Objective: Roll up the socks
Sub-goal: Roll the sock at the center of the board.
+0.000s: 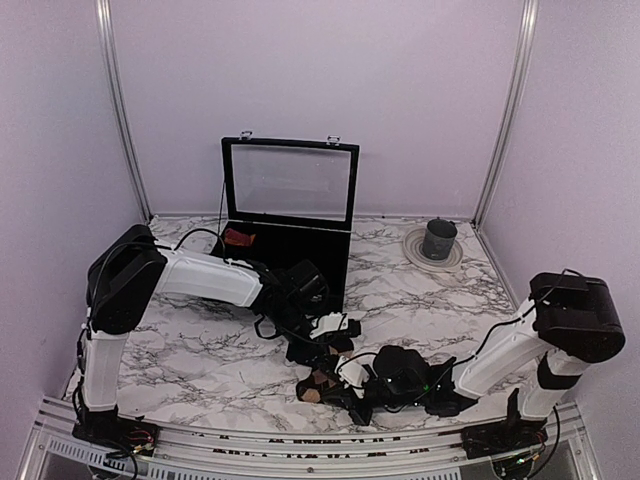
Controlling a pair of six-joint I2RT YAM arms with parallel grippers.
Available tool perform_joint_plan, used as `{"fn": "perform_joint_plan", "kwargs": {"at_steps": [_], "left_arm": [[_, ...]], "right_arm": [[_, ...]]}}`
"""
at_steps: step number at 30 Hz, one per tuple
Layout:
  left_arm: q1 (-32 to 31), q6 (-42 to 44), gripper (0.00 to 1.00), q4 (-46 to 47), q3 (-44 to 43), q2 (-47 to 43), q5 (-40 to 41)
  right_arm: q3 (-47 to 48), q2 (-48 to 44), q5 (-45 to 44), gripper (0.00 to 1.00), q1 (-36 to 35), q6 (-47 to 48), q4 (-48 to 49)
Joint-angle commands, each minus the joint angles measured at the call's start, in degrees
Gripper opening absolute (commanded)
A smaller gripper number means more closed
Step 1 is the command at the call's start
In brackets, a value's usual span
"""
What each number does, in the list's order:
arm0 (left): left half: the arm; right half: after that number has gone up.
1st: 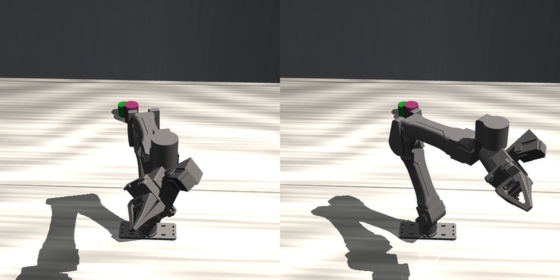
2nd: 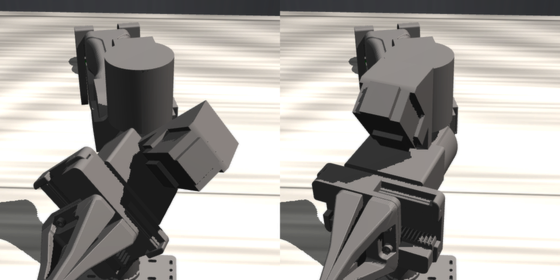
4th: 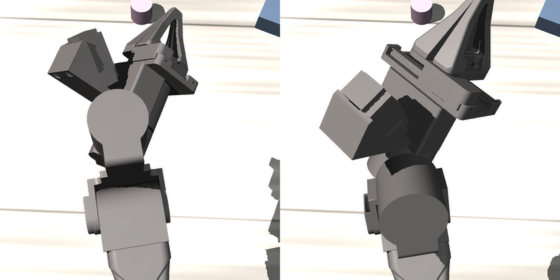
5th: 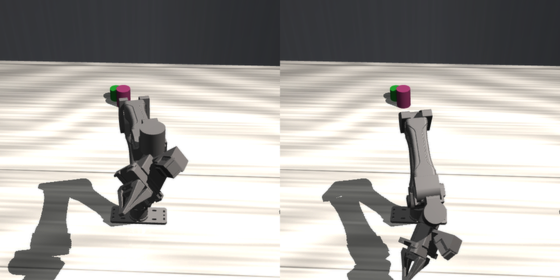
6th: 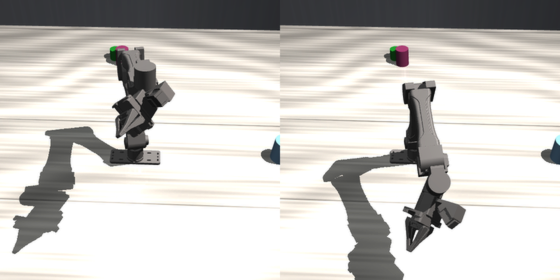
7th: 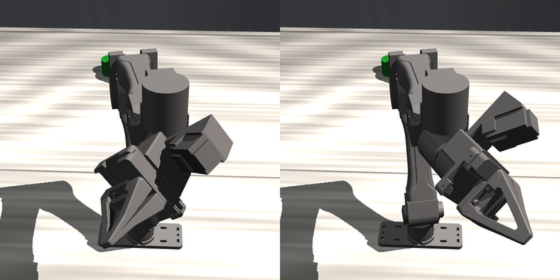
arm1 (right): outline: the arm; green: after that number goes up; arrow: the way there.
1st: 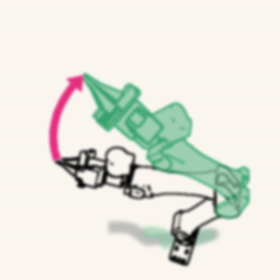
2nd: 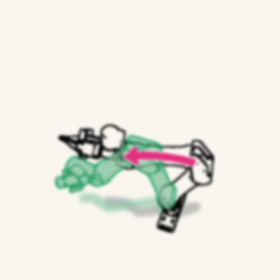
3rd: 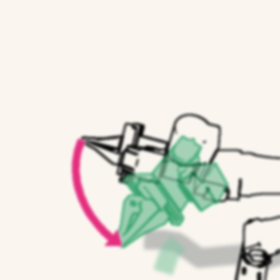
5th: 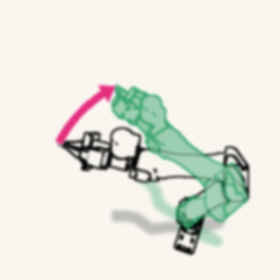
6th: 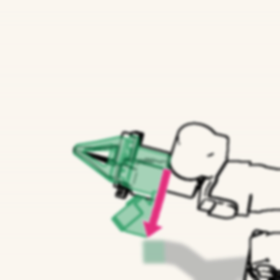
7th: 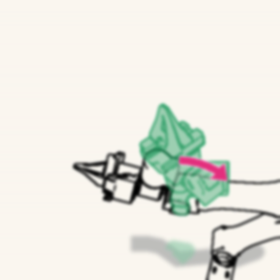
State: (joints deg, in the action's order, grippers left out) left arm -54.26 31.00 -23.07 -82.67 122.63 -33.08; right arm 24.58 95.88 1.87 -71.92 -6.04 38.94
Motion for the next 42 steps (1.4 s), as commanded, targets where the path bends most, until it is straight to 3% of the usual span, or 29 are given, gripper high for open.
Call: {"fn": "perform_joint_plan", "kwargs": {"at_steps": [1, 7, 15, 19, 23, 32, 37, 42], "left_arm": [[1.7, 0.7, 0.23, -1.5, 3.6, -0.7, 7.3], [2.3, -1.0, 0.33, -1.9, 4.0, -4.5, 5.1], [4.6, -3.2, 0.36, 0.7, 8.6, -12.7, 2.2], [5.2, -2.0, 0.36, -0.1, 10.5, -14.4, -0.8], [3.9, 4.8, 0.39, -4.1, 12.1, -16.5, -5.9], [-2.5, 19.3, 0.44, -0.6, 20.0, -20.4, -2.1], [-5.7, 21.4, 0.45, 2.8, 19.8, -19.0, 5.5], [-7.4, 20.9, 0.46, 13.0, 22.8, -20.2, 12.2]], "right_arm": [[-2.1, 2.4, 2.8, 0.01, 1.4, -2.1, -7.3], [-1.6, 2.7, 5.7, 0.0, 3.2, -4.3, -6.8], [-2.0, 5.8, 16.2, 0.0, 8.8, -8.6, -4.4], [-3.0, 7.9, 20.8, 0.0, 11.8, -11.1, -2.0], [-3.0, 11.1, 23.4, 0.0, 14.2, -13.1, -2.1], [-4.7, 17.2, 25.4, 0.0, 16.4, -17.9, 1.1], [-6.4, 17.5, 25.7, 0.0, 16.7, -19.2, 3.5], [-6.5, 17.4, 26.2, 0.0, 16.7, -19.5, 3.6]]}}
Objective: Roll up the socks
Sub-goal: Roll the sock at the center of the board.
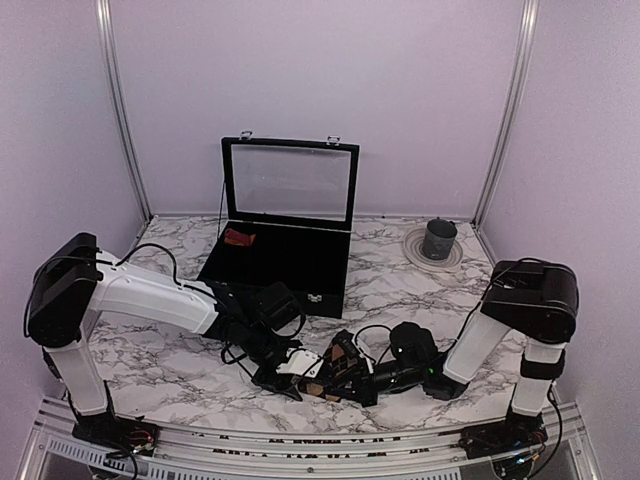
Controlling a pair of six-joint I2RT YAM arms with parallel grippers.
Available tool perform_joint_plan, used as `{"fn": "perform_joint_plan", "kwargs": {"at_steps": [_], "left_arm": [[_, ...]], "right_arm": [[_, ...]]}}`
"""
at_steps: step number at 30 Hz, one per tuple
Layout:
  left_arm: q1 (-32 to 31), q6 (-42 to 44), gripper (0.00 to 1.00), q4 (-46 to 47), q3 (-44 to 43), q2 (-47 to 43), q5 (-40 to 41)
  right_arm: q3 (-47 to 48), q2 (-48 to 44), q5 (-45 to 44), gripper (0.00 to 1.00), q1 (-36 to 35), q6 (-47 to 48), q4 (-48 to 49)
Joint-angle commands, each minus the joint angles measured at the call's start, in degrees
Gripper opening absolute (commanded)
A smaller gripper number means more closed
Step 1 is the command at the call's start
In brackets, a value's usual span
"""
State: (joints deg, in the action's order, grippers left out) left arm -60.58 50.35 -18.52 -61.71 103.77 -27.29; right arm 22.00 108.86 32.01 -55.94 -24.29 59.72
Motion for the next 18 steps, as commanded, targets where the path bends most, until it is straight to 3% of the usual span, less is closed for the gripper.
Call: {"fn": "perform_joint_plan", "kwargs": {"at_steps": [1, 18], "left_arm": [[-1.1, 1.5, 0.47, 8.8, 1.5, -1.1, 6.9], [-4.9, 8.9, 0.47, 9.1, 3.1, 0.7, 14.2]], "right_arm": [[-3.9, 4.4, -3.9, 0.0, 0.7, -1.3, -17.1], [-3.9, 4.7, -2.0, 0.0, 3.2, -2.4, -17.1]]}}
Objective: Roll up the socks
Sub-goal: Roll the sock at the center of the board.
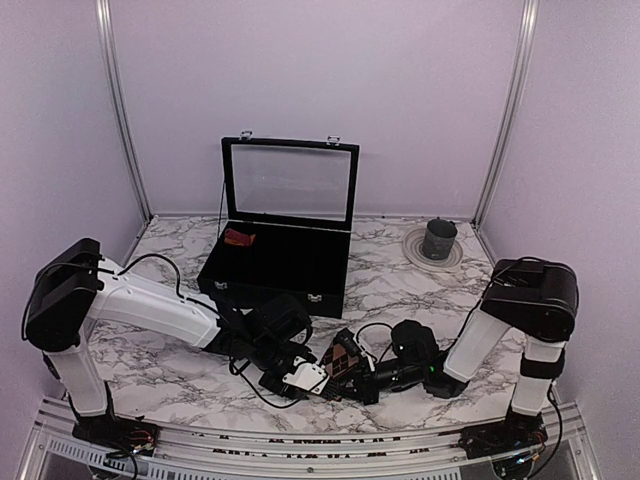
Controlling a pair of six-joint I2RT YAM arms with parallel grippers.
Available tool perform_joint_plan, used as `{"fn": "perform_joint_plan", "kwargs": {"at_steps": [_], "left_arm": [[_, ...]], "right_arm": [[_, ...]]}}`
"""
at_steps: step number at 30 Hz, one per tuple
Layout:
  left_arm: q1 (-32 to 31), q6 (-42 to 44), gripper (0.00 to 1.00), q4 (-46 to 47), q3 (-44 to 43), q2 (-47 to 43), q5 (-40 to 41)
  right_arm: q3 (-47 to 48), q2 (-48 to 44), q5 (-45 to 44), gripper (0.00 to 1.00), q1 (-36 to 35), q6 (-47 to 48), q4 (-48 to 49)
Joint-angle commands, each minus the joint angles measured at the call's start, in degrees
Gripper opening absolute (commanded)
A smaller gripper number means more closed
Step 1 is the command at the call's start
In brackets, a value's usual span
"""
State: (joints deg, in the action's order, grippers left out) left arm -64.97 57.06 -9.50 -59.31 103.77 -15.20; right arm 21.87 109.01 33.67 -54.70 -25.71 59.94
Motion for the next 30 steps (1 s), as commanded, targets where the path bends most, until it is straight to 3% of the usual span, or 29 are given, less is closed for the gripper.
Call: {"fn": "perform_joint_plan", "kwargs": {"at_steps": [1, 15, 21, 25, 30], "left_arm": [[-0.5, 2.1, 0.47, 0.2, 0.4, 1.4, 2.7], [-1.6, 1.0, 0.38, 1.8, -1.0, 4.1, 3.7], [-1.3, -2.2, 0.1, -5.8, -5.6, 6.1, 2.2], [-0.9, -6.1, 0.02, -10.0, -5.9, 5.9, 0.4], [-0.5, -12.5, 0.01, -18.3, -7.6, 7.1, -2.8]], "right_arm": [[-3.7, 4.5, -3.4, 0.0, 2.0, -1.0, -17.4], [-2.2, 4.7, -2.8, 0.0, 2.0, -1.4, -19.3], [-2.7, 4.0, -3.8, 0.01, 2.1, -1.7, -17.8], [-3.4, -1.7, -7.6, 0.12, 2.1, -0.6, -17.4], [-4.2, -10.3, -11.5, 0.19, 4.0, 3.8, -17.2]]}}
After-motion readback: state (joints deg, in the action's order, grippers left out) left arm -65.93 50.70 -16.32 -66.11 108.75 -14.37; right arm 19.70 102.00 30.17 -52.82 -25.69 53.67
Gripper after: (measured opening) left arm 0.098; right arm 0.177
